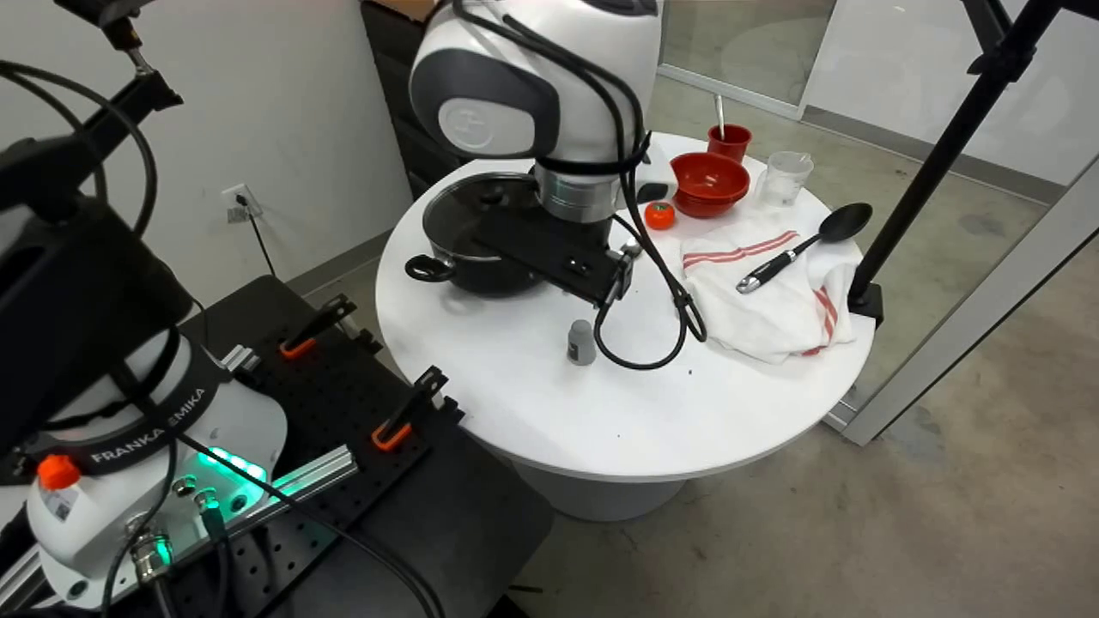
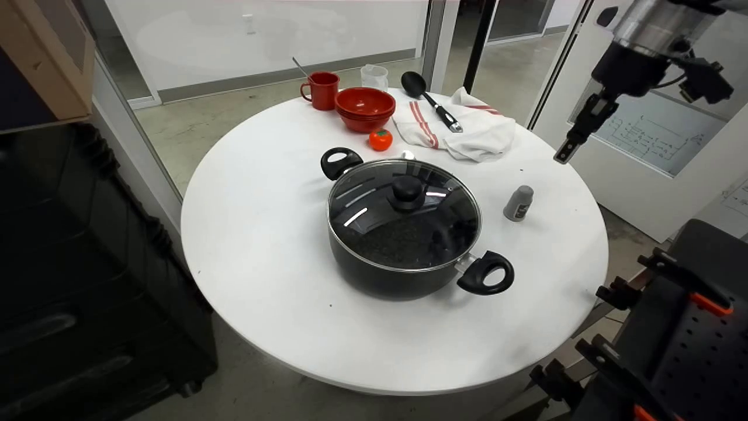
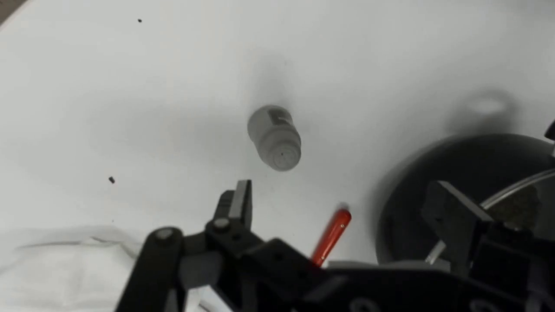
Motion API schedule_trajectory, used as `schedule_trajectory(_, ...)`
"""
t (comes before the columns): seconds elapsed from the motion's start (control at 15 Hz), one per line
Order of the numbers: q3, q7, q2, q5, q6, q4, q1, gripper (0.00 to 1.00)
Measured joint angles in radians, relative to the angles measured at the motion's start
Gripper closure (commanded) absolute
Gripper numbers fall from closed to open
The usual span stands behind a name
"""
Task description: Move the grey shaker to the center of the table
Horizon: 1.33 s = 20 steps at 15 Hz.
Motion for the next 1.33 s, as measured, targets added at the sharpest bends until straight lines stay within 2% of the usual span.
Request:
schedule_trajectory(0.27,0.046,-0.055,0.134,0.069,0.041,0.042,-0.015,0.00)
schedule_trajectory(0.67,0.136,-0.124,0.271,0.150,0.128,0.104,-0.064,0.00)
schedule_trajectory(1.0,0.177,-0.128,0.353,0.156,0.188,0.152,-0.099,0.00)
schedule_trajectory(1.13,0.192,-0.128,0.380,0.156,0.204,0.166,-0.113,0.05)
schedule_trajectory(1.27,0.212,-0.128,0.401,0.156,0.216,0.178,-0.131,0.05)
schedule_trajectory(1.33,0.225,-0.129,0.409,0.156,0.219,0.183,-0.142,0.01)
